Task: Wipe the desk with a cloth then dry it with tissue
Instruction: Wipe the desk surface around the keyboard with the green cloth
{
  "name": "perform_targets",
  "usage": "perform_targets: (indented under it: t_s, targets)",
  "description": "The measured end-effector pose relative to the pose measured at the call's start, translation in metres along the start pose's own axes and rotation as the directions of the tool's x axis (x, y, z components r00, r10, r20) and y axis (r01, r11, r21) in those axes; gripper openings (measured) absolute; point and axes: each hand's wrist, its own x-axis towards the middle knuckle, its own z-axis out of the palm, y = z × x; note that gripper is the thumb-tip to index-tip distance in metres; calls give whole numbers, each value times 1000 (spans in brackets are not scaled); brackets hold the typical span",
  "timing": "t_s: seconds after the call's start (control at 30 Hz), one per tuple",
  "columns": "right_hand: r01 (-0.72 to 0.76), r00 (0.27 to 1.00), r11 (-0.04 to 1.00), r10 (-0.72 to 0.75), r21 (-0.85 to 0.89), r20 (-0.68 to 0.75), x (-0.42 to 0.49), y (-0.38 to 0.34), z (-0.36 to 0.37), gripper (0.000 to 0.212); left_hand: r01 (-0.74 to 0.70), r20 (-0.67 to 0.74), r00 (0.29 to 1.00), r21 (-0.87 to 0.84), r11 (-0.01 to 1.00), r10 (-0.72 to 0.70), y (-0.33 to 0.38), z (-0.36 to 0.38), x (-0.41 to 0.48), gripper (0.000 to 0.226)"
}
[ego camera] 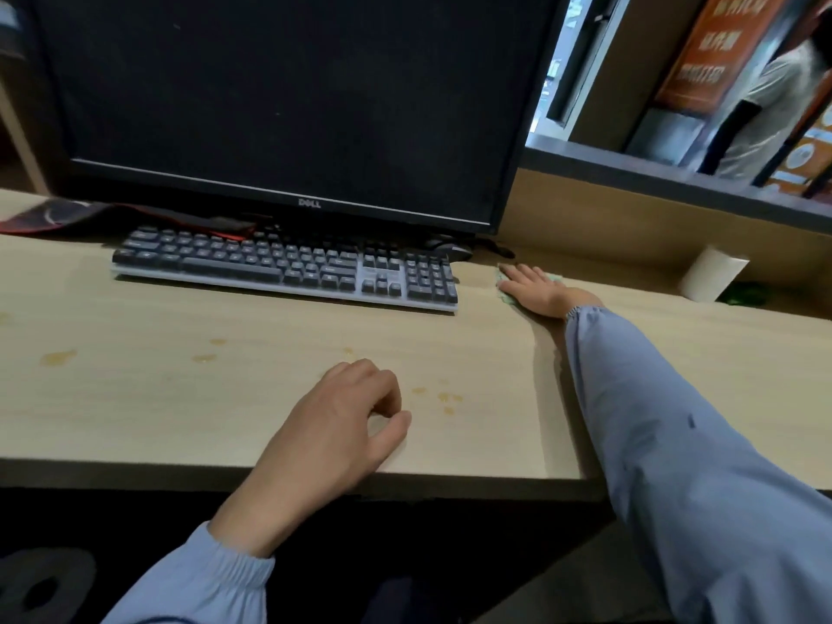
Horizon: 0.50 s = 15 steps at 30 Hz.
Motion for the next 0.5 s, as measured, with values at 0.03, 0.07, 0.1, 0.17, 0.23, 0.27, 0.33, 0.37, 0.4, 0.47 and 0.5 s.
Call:
perform_targets:
  t_s: [0.03, 0.07, 0.1, 0.17, 0.23, 0.27, 0.33, 0.37, 0.4, 0.47, 0.5]
  targets:
    - [-7, 1000, 1000, 7, -9, 10, 3, -2, -2, 62, 0, -2, 1000, -6, 1000, 0, 0, 0, -1, 19]
    - [-12, 1000, 1000, 12, -22, 20, 6, -4, -4, 62, -4, -5, 1000, -11, 1000, 3, -1, 0, -1, 19]
    - [-16, 999, 999, 17, -32, 29, 8, -6, -6, 62, -9, -11, 1000, -13, 1000, 9, -1, 0, -2, 18]
    - [-25, 999, 999, 27, -43, 29, 11, -11, -8, 62, -16, -24, 1000, -14, 1000, 16, -1, 0, -3, 18]
    - [-36, 999, 998, 36, -53, 9, 17, -13, -9, 63, -14, -29, 999, -25, 1000, 14, -2, 0, -4, 19]
    - [-45, 999, 998, 45, -50, 0, 20, -13, -10, 65, -12, -32, 999, -35, 999, 11, -3, 0, -4, 20]
    - [-57, 998, 998, 57, -35, -5, 25, -11, -10, 67, -14, -34, 999, -44, 999, 13, -4, 0, -4, 21]
    - [-57, 998, 998, 57, -30, -1, 27, -10, -10, 68, -16, -37, 999, -44, 999, 15, -4, 0, -3, 21]
    - [-59, 998, 998, 59, -25, 5, 28, -10, -10, 68, -16, -38, 999, -43, 999, 14, -3, 0, -3, 21]
    - [-70, 998, 997, 70, -26, -1, 30, -12, -9, 67, -16, -41, 999, -37, 999, 15, -3, 1, -2, 22]
    - [-75, 997, 997, 75, -32, -2, 29, -14, -8, 66, -15, -46, 999, -36, 999, 14, -2, 2, -2, 23]
